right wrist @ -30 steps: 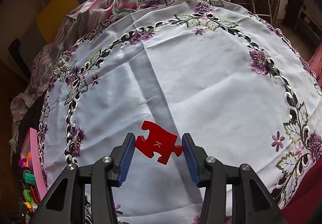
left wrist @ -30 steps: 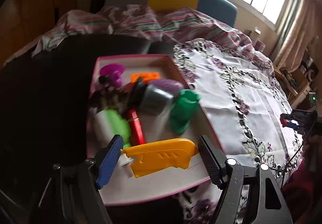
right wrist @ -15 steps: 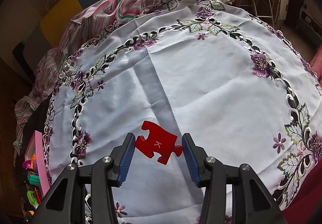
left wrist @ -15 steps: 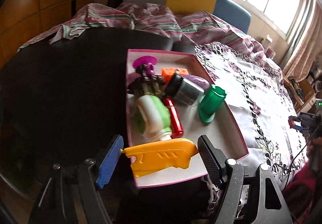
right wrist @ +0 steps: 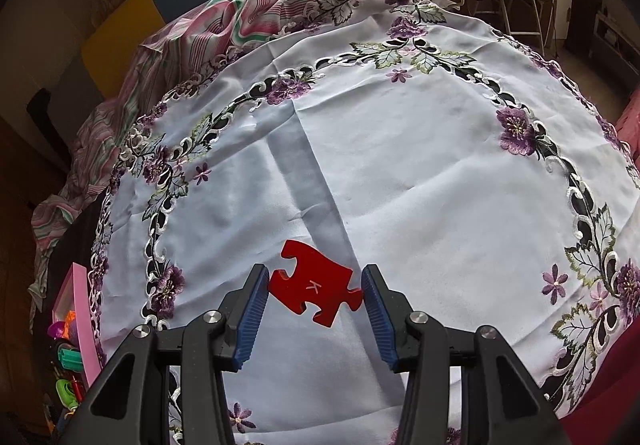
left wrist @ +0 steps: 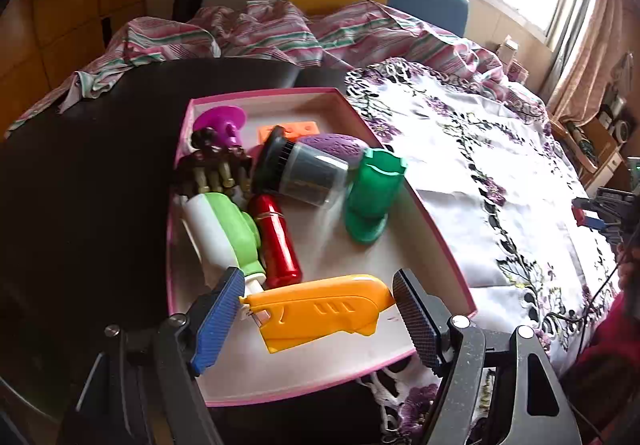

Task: Organize rigid objects
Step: 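Carry the yellow piece into the tray and open the left gripper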

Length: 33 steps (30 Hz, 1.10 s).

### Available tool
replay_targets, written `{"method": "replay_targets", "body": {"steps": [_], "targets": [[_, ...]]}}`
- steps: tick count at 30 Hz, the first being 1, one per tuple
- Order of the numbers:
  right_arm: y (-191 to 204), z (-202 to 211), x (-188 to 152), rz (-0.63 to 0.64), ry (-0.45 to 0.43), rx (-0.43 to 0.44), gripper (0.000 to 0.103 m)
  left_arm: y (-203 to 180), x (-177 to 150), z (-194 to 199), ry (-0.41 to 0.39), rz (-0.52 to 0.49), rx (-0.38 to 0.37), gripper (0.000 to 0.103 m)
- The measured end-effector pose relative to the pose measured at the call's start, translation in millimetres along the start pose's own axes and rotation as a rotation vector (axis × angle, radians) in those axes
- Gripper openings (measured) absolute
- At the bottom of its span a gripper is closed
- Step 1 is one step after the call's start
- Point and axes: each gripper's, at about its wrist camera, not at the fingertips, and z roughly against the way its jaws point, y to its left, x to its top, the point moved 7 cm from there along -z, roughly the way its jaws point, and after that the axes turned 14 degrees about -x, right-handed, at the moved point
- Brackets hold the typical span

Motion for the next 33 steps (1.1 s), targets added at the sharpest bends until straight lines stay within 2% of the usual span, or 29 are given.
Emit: {"method": "replay_targets", "body": {"steps": [2, 5, 9, 19, 29, 33], "targets": [[0, 0, 0, 0.000, -0.001, -0.001, 0.048, -2, -1, 1, -0.002, 0.013, -0.029, 0.077], [-1, 0, 1, -0.003, -0.002, -0.002, 0.048, -2, -1, -4, 0.003, -0.040, 0.024, 0.077], [-1, 0, 0, -0.004, -0.003, -0.002, 0.048, 1, -4, -9, 0.010, -0.018, 0.003, 0.077], [-1, 0, 0, -0.006, -0.003, -0.004, 0.048, 7, -15, -5, 0.015, -0.020, 0.038, 0.081], [0, -1, 0, 0.000, 0.001, -0.004, 0.048, 13, -13, 9, -0.026, -0.025, 0.080, 0.081], [3, -1, -1, 0.010, 0.004, 0.003, 0.048, 20, -7, 17, -0.041, 0.011, 0.118, 0.081]]}}
